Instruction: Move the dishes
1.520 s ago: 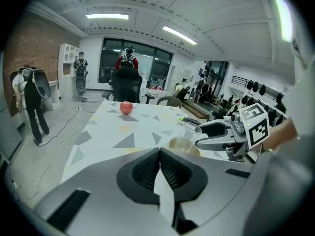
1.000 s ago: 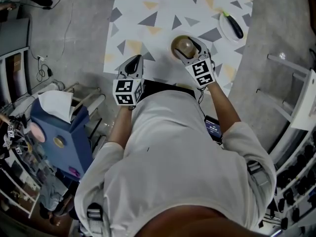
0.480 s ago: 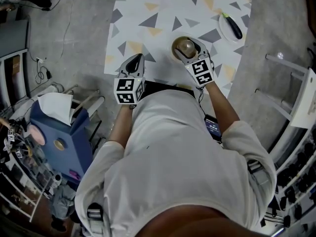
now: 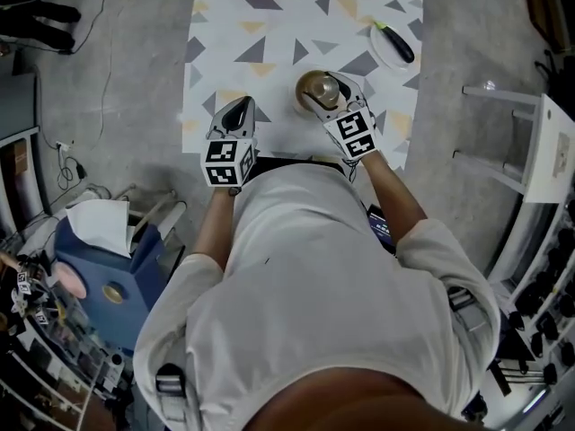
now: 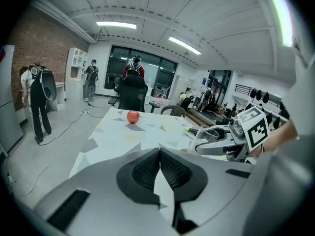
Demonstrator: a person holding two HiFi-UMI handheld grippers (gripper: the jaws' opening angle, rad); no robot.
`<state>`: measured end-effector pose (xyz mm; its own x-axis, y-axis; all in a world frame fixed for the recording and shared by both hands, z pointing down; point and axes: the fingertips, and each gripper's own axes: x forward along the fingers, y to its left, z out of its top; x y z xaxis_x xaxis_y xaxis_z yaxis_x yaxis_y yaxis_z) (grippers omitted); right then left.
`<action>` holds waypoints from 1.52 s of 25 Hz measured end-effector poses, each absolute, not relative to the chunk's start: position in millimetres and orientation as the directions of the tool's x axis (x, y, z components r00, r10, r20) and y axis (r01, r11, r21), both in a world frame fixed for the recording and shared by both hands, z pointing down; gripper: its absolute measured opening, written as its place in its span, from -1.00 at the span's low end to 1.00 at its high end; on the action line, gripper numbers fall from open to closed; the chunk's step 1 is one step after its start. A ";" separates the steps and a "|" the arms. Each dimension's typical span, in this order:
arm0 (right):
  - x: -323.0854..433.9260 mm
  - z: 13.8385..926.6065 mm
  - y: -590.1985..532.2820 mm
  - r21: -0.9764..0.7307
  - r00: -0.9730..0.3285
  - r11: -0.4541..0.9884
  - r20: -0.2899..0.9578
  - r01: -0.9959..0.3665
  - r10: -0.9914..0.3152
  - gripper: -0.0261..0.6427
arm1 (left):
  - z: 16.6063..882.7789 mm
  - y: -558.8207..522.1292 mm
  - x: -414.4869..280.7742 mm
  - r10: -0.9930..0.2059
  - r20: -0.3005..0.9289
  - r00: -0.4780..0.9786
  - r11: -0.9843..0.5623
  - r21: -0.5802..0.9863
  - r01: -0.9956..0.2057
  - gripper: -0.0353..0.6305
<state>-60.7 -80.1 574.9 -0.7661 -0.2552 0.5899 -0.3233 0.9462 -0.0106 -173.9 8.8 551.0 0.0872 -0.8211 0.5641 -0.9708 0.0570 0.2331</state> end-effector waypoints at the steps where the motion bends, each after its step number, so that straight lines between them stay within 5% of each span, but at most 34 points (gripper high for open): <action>1: -61.3 567.9 -79.5 -0.008 -0.767 0.944 0.584 -0.331 -0.264 -0.10 | 548.9 5.6 -172.3 -0.825 0.556 0.098 0.042 0.233 -0.971 -0.83; 38: 69.1 474.7 -133.1 0.108 -0.594 0.724 0.496 -0.681 -0.633 -0.10 | 523.3 -99.2 -51.9 -0.766 0.462 0.447 -0.385 0.227 -0.895 -0.83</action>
